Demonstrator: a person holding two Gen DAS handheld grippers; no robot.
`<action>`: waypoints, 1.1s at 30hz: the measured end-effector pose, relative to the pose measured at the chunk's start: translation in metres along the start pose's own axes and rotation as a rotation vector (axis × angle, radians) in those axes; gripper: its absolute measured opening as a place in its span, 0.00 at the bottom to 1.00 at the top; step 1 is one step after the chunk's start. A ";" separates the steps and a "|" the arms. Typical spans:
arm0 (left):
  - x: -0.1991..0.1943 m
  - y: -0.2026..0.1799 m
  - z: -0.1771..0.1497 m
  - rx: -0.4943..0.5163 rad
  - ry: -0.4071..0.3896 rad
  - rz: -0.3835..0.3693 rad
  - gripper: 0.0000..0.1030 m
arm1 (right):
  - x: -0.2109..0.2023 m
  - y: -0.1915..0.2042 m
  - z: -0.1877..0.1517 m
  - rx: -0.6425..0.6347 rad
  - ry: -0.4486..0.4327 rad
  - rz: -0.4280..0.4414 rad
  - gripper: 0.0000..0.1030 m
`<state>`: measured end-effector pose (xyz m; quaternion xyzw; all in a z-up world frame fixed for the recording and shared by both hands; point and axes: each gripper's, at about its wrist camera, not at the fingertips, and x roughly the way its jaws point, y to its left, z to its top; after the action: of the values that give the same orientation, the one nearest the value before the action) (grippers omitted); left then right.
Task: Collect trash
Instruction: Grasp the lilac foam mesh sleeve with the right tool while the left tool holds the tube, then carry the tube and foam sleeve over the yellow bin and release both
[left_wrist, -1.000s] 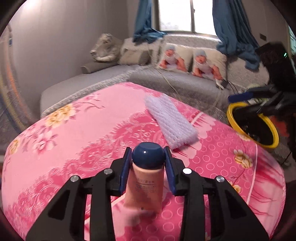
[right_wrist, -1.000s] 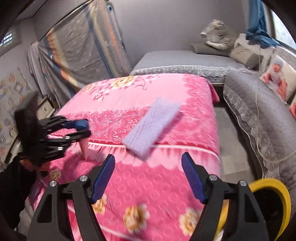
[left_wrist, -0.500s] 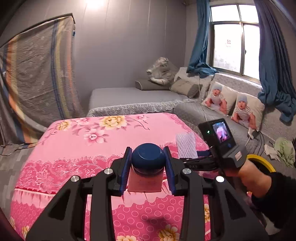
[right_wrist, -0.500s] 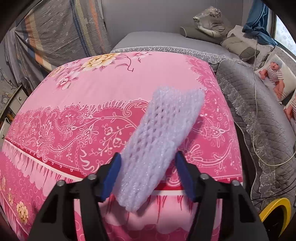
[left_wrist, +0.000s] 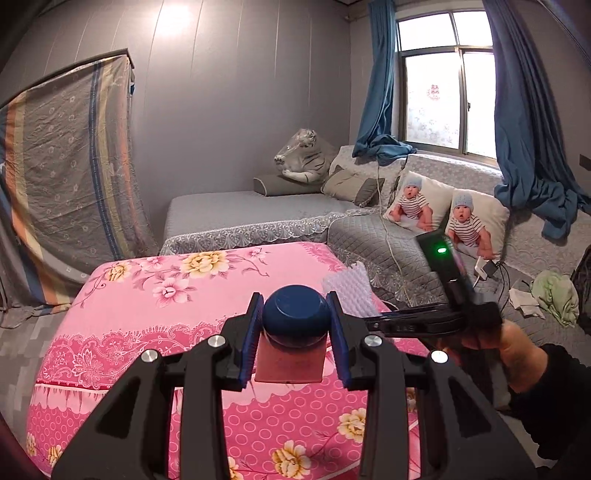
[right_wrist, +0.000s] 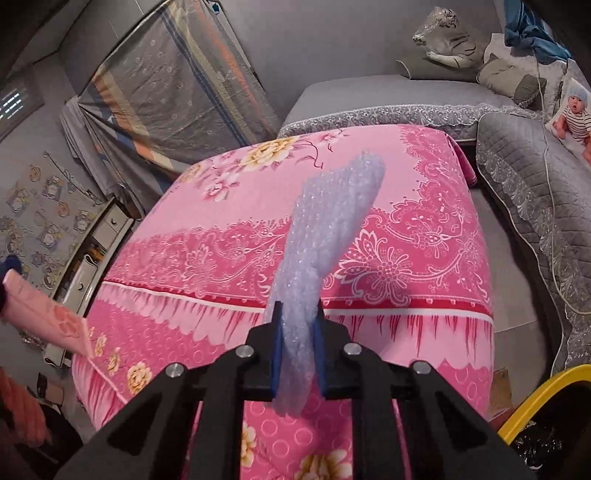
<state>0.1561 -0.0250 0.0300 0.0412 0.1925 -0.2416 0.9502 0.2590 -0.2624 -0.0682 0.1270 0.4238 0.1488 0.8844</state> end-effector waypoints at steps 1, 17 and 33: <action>-0.001 -0.004 0.001 0.005 -0.003 -0.003 0.31 | -0.013 0.000 -0.004 0.005 -0.010 0.025 0.13; 0.056 -0.137 0.012 0.103 0.047 -0.302 0.31 | -0.203 -0.119 -0.105 0.268 -0.346 -0.329 0.13; 0.159 -0.278 -0.027 0.097 0.213 -0.519 0.72 | -0.199 -0.209 -0.203 0.539 -0.226 -0.565 0.44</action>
<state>0.1433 -0.3353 -0.0526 0.0609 0.2835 -0.4801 0.8279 0.0132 -0.5096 -0.1236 0.2481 0.3662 -0.2313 0.8665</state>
